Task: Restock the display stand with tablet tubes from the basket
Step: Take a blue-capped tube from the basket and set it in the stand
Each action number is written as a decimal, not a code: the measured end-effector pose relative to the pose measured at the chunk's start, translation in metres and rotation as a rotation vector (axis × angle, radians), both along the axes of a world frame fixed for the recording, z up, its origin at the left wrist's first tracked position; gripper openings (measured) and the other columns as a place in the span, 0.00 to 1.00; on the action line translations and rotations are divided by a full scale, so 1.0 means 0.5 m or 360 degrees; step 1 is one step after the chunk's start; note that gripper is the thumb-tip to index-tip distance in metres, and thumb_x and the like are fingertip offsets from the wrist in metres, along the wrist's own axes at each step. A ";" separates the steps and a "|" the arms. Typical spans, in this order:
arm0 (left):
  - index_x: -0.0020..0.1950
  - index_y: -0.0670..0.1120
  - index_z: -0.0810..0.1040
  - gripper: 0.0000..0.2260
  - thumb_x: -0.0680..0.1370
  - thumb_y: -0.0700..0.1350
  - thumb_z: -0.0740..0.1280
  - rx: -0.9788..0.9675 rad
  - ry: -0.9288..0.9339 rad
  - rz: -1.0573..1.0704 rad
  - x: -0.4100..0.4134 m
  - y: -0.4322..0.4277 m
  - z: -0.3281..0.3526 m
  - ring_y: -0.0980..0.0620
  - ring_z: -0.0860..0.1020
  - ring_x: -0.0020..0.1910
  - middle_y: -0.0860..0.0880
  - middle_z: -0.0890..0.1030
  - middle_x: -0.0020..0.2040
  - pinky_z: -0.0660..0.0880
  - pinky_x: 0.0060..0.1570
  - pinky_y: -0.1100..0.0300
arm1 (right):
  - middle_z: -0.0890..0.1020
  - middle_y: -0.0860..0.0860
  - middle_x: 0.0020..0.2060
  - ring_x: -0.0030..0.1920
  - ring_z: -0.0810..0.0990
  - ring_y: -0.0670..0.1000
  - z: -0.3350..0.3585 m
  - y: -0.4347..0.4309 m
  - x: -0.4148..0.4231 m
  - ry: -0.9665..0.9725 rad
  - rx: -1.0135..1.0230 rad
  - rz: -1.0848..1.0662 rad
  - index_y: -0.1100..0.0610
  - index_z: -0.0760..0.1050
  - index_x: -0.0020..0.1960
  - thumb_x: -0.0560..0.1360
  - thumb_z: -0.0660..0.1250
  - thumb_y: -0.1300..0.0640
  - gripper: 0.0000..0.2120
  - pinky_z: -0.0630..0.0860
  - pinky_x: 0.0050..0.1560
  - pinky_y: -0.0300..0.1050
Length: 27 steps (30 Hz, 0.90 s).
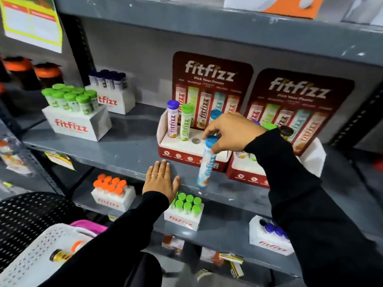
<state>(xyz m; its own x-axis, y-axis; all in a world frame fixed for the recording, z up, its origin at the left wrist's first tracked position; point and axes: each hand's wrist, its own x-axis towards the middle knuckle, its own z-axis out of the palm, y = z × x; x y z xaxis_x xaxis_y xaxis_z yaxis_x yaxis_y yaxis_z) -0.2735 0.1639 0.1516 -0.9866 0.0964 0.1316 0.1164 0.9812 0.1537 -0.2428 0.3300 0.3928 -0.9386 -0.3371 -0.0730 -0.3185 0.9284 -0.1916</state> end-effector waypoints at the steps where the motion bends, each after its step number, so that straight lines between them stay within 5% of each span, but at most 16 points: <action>1: 0.74 0.40 0.54 0.35 0.74 0.60 0.36 -0.0011 -0.0012 0.0009 0.000 0.003 0.002 0.46 0.50 0.74 0.43 0.56 0.75 0.45 0.72 0.51 | 0.83 0.52 0.56 0.56 0.79 0.51 0.002 0.011 0.002 0.0008 -0.0002 -0.0042 0.56 0.81 0.58 0.70 0.73 0.60 0.16 0.77 0.55 0.44; 5: 0.74 0.40 0.52 0.27 0.80 0.54 0.48 -0.0027 -0.0045 0.0037 0.002 0.007 0.002 0.46 0.48 0.75 0.43 0.53 0.76 0.44 0.73 0.51 | 0.83 0.54 0.55 0.55 0.80 0.54 0.012 0.065 0.014 0.0016 -0.0017 -0.0234 0.55 0.81 0.57 0.69 0.75 0.61 0.16 0.80 0.56 0.52; 8: 0.74 0.40 0.52 0.27 0.81 0.54 0.48 -0.0036 -0.0030 0.0041 0.002 0.008 0.001 0.46 0.48 0.75 0.43 0.53 0.76 0.44 0.73 0.51 | 0.82 0.53 0.60 0.58 0.79 0.53 0.029 0.118 0.031 0.0034 -0.0034 -0.0380 0.56 0.80 0.61 0.72 0.73 0.59 0.17 0.76 0.56 0.44; 13: 0.74 0.39 0.52 0.26 0.81 0.53 0.48 -0.0012 -0.0035 0.0060 0.006 0.014 0.006 0.46 0.49 0.74 0.43 0.53 0.76 0.45 0.73 0.51 | 0.80 0.55 0.62 0.64 0.73 0.58 0.040 0.211 0.039 0.0168 0.0006 -0.0720 0.58 0.79 0.62 0.77 0.67 0.57 0.14 0.71 0.66 0.49; 17: 0.74 0.40 0.51 0.26 0.81 0.54 0.47 -0.0026 -0.0055 0.0067 0.010 0.015 0.009 0.46 0.49 0.75 0.44 0.53 0.76 0.45 0.73 0.52 | 0.80 0.60 0.59 0.60 0.74 0.61 0.019 0.267 0.029 0.0336 -0.0008 -0.1075 0.63 0.79 0.58 0.77 0.65 0.61 0.12 0.70 0.51 0.46; 21: 0.75 0.41 0.51 0.26 0.81 0.54 0.47 -0.0016 -0.0067 0.0068 0.008 0.013 0.012 0.47 0.49 0.75 0.45 0.52 0.76 0.45 0.73 0.52 | 0.74 0.66 0.61 0.59 0.75 0.64 -0.011 0.277 0.031 0.0462 -0.0147 -0.1326 0.68 0.73 0.61 0.77 0.62 0.66 0.13 0.74 0.60 0.54; 27: 0.75 0.42 0.50 0.26 0.81 0.55 0.46 -0.0016 -0.0096 0.0052 0.008 0.011 0.014 0.47 0.48 0.75 0.45 0.51 0.76 0.44 0.73 0.53 | 0.76 0.69 0.58 0.58 0.76 0.67 -0.054 0.290 0.026 0.0590 -0.0229 -0.1389 0.68 0.75 0.61 0.77 0.60 0.69 0.13 0.76 0.61 0.59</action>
